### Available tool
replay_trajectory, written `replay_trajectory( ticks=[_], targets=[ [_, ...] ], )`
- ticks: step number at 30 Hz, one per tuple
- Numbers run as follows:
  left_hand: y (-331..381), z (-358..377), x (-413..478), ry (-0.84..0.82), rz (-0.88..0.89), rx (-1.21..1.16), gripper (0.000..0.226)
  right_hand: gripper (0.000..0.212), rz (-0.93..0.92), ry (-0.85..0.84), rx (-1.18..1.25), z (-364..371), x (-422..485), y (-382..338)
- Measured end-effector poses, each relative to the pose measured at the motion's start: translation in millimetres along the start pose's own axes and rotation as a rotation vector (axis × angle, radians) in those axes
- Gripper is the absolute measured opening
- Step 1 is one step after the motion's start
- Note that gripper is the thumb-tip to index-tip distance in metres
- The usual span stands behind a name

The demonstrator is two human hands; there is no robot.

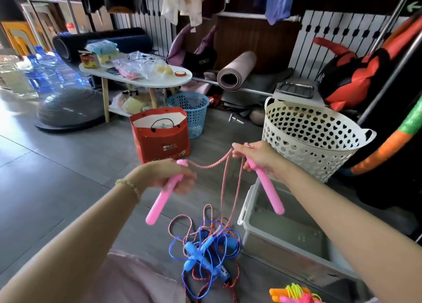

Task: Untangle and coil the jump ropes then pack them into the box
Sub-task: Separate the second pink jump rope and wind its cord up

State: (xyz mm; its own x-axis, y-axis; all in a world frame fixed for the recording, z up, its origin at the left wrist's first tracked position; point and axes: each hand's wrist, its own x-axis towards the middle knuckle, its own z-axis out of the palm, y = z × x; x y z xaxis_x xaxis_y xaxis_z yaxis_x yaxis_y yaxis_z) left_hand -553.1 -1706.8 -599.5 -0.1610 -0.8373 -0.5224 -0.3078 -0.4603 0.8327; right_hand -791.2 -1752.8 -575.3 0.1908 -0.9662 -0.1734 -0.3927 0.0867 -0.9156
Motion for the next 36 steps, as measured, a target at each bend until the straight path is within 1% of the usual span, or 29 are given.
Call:
replay_trajectory(
  ticks=[2,4,7,9,10,12,14,15,17,20,23,26,28,29,31,32,33,34,35,36],
  targets=[
    [28,-16,-13,0.067,0.040,-0.091,0.017,0.030,-0.015,-0.023,0.061,2,-3,-22],
    [57,-23,-24,0.067,0.114,-0.136,0.016,0.033,-0.063,-0.029,0.210,5,-5,-54],
    [91,-17,-42,0.065,0.332,-0.270,0.004,0.035,-0.116,-0.108,0.496,11,-13,-100],
    [100,-1,-59,0.062,0.486,-0.361,0.011,0.035,-0.148,-0.147,0.614,15,-21,-117],
    [99,8,-64,0.059,0.525,-0.367,0.016,0.034,-0.168,-0.149,0.634,17,-23,-121],
    [90,25,-70,0.055,0.543,-0.291,0.022,0.034,-0.219,-0.107,0.612,19,-27,-122],
    [78,37,-69,-0.011,0.548,-0.232,0.031,0.034,-0.249,-0.042,0.574,17,-30,-119],
    [73,43,-69,-0.051,0.557,-0.225,0.031,0.034,-0.256,-0.019,0.557,14,-32,-116],
    [67,57,-68,-0.108,0.588,-0.235,0.029,0.032,-0.269,0.006,0.520,7,-35,-107],
    [65,76,-62,-0.143,0.640,-0.217,0.032,0.031,-0.279,0.039,0.430,-2,-40,-91],
    [69,93,-53,-0.166,0.633,-0.213,0.028,0.033,-0.268,0.092,0.324,-11,-46,-74],
    [69,110,-43,-0.209,0.609,-0.203,0.020,0.034,-0.282,0.113,0.274,-23,-53,-57],
    [66,121,-36,-0.254,0.578,-0.239,0.018,0.035,-0.246,0.104,0.158,-33,-57,-46],
    [64,126,-31,-0.267,0.564,-0.260,0.018,0.038,-0.194,0.121,0.047,-39,-57,-39],
    [59,133,-25,-0.287,0.536,-0.308,0.020,0.045,-0.113,0.241,-0.195,-50,-58,-19],
    [55,136,-22,-0.310,0.519,-0.327,0.022,0.047,-0.150,0.295,-0.233,-55,-59,-9],
    [51,138,-19,-0.346,0.510,-0.333,0.023,0.048,-0.240,0.290,-0.202,-57,-62,1],
    [48,141,-18,-0.383,0.506,-0.319,0.023,0.053,-0.340,0.218,-0.135,-57,-65,8],
    [46,144,-16,-0.412,0.501,-0.305,0.021,0.059,-0.414,0.112,-0.072,-56,-66,15],
    [44,147,-15,-0.425,0.491,-0.297,0.020,0.060,-0.448,0.023,-0.049,-54,-68,21]
  ],
)
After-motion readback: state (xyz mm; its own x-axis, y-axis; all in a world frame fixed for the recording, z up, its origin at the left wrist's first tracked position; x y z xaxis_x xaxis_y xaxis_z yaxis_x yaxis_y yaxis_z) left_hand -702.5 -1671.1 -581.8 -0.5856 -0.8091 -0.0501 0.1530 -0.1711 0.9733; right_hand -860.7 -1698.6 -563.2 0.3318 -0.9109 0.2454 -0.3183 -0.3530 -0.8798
